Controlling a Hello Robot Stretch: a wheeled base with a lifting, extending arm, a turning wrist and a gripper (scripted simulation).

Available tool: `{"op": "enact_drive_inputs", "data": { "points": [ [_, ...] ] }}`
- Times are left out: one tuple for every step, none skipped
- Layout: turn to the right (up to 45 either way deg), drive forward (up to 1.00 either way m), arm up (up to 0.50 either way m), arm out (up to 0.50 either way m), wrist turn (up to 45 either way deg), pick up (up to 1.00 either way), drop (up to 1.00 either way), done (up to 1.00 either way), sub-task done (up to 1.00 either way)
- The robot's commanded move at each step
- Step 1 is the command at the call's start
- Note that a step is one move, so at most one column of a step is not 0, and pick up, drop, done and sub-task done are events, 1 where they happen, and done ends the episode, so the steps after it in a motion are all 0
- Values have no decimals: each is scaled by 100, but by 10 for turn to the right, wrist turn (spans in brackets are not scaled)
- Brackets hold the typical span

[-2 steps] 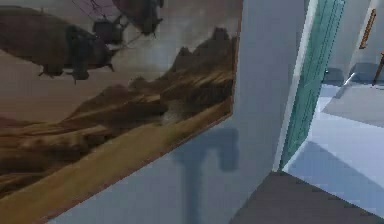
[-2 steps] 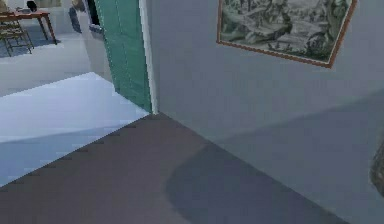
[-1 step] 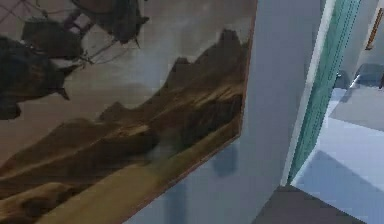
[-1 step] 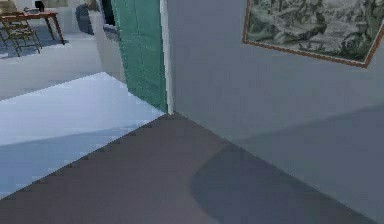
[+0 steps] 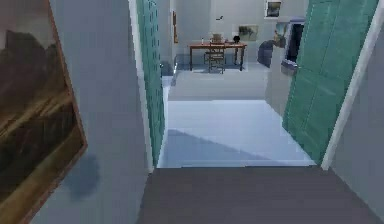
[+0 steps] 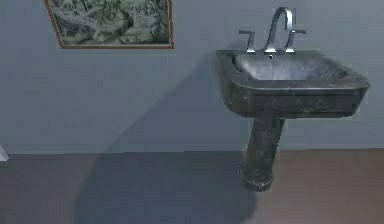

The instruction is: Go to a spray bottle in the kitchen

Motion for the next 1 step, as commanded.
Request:
{"op": "enact_drive_inputs", "data": {
  "points": [
    [450,0,0,0,0,0,0,0,0]
  ]
}}
